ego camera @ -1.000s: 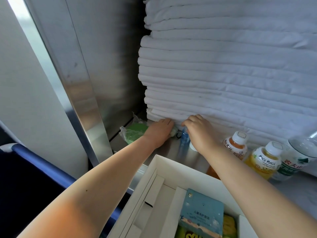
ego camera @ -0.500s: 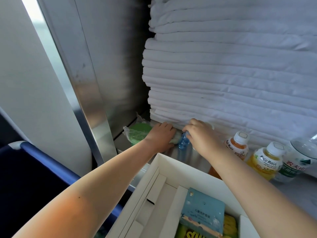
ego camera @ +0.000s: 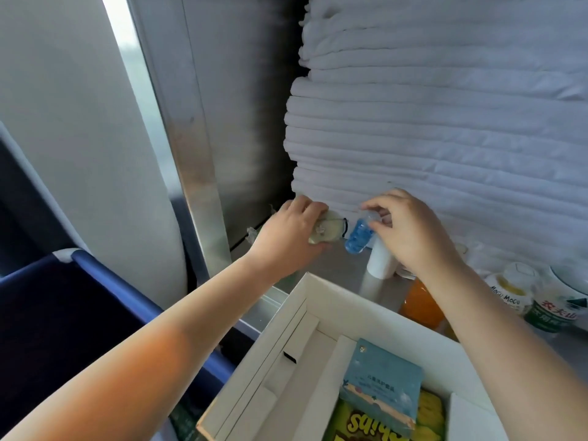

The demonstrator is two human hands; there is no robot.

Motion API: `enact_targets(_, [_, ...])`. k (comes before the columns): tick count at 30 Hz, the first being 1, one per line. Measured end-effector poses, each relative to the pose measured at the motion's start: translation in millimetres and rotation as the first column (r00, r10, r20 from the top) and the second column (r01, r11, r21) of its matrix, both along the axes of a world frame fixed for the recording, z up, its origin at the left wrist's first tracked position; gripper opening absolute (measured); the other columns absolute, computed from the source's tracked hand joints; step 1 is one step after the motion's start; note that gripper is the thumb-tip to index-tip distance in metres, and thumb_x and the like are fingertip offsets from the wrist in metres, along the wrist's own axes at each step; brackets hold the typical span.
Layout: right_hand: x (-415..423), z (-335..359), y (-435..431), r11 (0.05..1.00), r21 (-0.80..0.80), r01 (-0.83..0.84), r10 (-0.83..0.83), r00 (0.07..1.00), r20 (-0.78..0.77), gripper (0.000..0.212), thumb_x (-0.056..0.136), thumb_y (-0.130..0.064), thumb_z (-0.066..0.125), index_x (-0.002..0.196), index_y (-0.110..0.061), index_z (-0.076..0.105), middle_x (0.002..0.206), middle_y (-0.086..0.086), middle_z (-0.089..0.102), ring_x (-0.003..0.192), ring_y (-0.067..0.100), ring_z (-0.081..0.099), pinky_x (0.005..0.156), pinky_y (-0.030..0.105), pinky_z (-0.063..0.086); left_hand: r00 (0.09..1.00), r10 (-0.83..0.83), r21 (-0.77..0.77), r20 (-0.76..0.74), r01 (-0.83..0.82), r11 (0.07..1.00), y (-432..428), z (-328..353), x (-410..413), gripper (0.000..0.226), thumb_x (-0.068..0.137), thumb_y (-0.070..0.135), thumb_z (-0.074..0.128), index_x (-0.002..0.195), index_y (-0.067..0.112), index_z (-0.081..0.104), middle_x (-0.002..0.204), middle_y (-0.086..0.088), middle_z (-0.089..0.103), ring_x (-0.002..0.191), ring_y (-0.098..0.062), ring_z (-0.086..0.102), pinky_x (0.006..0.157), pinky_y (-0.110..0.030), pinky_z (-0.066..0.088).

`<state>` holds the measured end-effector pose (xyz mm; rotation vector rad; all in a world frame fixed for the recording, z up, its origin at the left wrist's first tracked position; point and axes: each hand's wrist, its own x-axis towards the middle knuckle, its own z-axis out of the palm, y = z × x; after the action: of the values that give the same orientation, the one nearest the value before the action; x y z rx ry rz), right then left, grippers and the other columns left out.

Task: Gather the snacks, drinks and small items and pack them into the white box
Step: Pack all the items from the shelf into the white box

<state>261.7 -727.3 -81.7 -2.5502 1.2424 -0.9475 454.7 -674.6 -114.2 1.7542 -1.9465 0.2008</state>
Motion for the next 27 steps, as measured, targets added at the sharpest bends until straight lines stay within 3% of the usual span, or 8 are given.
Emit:
enact_targets(3, [-8.2,15.8,20.8,0.999,0.037,-0.033,0.029,0.995,0.100,0.027,0.086,-0.013,0.066,0.111,-0.024,0.065,0.104,-0.010,0.059,0.080,-0.005,0.056,0.064,0.002,0.039,0.995,0.012,0.027,-0.102,-0.010,1.000,38.5,10.0,-3.2,0.068,0.071,0.046,0.074,0.129,0.022,0.048,0.120,0.002,0.047,0.108,-0.017,0.048,0.088,-0.027,0.043])
enact_targets(7, [-21.2,22.4,47.6,0.983,0.153,-0.098,0.066,0.977,0.203,0.022,0.084,-0.023,0.068,0.101,-0.036,0.065,0.092,-0.021,0.063,0.083,-0.011,0.058,0.057,-0.001,0.042,0.985,0.008,0.066,-0.172,0.003,0.998,88.6,6.1,-8.5,0.066,0.071,0.051,0.073,0.127,0.029,0.048,0.117,0.011,0.044,0.101,-0.006,0.045,0.080,-0.011,0.038])
enact_targets(10, [-28.0,19.7,60.4,0.946,0.276,-0.169,0.099,0.963,0.252,0.017,0.081,-0.027,0.069,0.093,-0.040,0.069,0.084,-0.022,0.068,0.081,-0.007,0.062,0.062,0.006,0.048,0.979,0.016,0.096,-0.204,0.003,0.995,119.8,-1.3,-13.0,0.064,0.069,0.054,0.070,0.125,0.034,0.048,0.114,0.018,0.041,0.099,-0.003,0.041,0.078,-0.008,0.033])
enact_targets(12, [-28.7,14.8,64.0,0.914,0.351,-0.206,0.121,0.961,0.249,0.013,0.079,-0.031,0.071,0.089,-0.039,0.071,0.084,-0.021,0.069,0.080,-0.001,0.065,0.068,0.017,0.054,0.980,0.035,0.127,-0.198,-0.010,0.992,134.7,-6.7,-15.2,0.063,0.067,0.057,0.067,0.123,0.036,0.048,0.108,0.021,0.037,0.097,-0.001,0.038,0.075,-0.007,0.031])
enact_targets(14, [-27.4,8.8,67.4,0.878,0.414,-0.241,0.144,0.957,0.251,0.012,0.076,-0.035,0.072,0.087,-0.040,0.072,0.084,-0.017,0.071,0.079,0.003,0.066,0.075,0.027,0.053,0.981,0.052,0.144,-0.185,-0.025,0.989,144.9,-11.1,-16.3,0.066,0.065,0.061,0.062,0.124,0.036,0.048,0.105,0.023,0.033,0.095,0.002,0.033,0.074,-0.006,0.029])
enact_targets(16, [-25.8,4.9,70.5,0.860,0.439,-0.261,0.161,0.954,0.252,0.012,0.073,-0.037,0.073,0.085,-0.036,0.073,0.083,-0.016,0.072,0.079,0.003,0.066,0.079,0.027,0.052,0.980,0.069,0.144,-0.187,-0.042,0.989,150.0,-12.4,-15.7,0.066,0.065,0.061,0.062,0.124,0.036,0.048,0.104,0.023,0.033,0.094,0.003,0.033,0.073,-0.004,0.029])
enact_targets(22, [-20.1,-8.7,79.3,0.810,0.514,-0.283,0.205,0.957,0.203,0.010,0.074,-0.031,0.075,0.083,-0.029,0.073,0.077,-0.012,0.072,0.073,0.003,0.067,0.068,0.015,0.049,0.975,0.118,0.179,-0.188,-0.084,0.980,153.3,-20.8,-15.7,0.065,0.069,0.051,0.072,0.127,0.032,0.049,0.107,0.018,0.034,0.099,-0.001,0.032,0.080,-0.015,0.028])
enact_targets(27, [-12.6,-31.5,87.7,0.879,0.457,-0.136,0.185,0.980,-0.066,0.011,0.073,-0.040,0.076,0.078,-0.034,0.069,0.071,-0.026,0.066,0.066,-0.007,0.060,0.060,0.015,0.042,0.975,0.136,0.170,-0.178,-0.105,0.980,151.4,-26.2,-15.1,0.065,0.069,0.053,0.071,0.126,0.030,0.049,0.107,0.018,0.032,0.100,0.000,0.028,0.083,-0.017,0.029])
